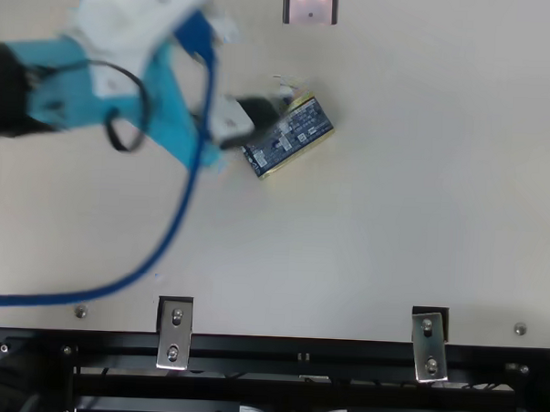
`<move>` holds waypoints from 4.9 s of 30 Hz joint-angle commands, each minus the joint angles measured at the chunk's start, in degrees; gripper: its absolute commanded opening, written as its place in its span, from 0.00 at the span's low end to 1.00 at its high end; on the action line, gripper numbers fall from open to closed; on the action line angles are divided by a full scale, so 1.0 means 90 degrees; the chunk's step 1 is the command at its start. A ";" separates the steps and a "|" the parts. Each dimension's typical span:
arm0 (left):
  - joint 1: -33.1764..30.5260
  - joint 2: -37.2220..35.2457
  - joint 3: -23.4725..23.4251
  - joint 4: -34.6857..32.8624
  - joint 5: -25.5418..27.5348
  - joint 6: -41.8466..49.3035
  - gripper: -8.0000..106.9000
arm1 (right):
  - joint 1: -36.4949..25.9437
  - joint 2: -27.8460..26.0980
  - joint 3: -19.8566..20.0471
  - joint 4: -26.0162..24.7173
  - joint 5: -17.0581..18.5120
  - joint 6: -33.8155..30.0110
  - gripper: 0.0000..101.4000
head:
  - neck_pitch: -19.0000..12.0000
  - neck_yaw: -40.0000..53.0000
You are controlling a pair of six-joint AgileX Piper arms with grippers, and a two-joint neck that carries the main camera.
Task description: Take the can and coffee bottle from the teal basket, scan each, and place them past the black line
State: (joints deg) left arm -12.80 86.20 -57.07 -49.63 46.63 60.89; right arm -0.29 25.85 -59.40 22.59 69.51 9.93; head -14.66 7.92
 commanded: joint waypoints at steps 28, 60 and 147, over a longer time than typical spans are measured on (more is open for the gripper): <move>0.0580 -0.0315 0.0371 -0.1465 -0.2404 0.1812 0.85 | 0.0814 0.1911 -0.0394 -0.0235 -0.0854 -0.0712 1.00 | -0.0014 -0.0043; 0.2662 -0.0681 0.1959 -0.4130 -0.1525 0.4323 0.85 | 0.0655 0.5598 -0.1859 0.0649 0.0037 -0.3591 1.00 | -0.0014 -0.0043; 0.2325 -0.2643 0.2794 -0.3875 -0.2566 0.5299 0.85 | 0.5268 0.9656 -0.3732 -0.2526 -0.0390 -0.8747 1.00 | -0.0014 -0.0043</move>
State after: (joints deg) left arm 8.12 62.41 -31.93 -84.50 23.54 108.58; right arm 47.20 112.69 -93.25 -0.40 66.29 -68.81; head -14.66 7.92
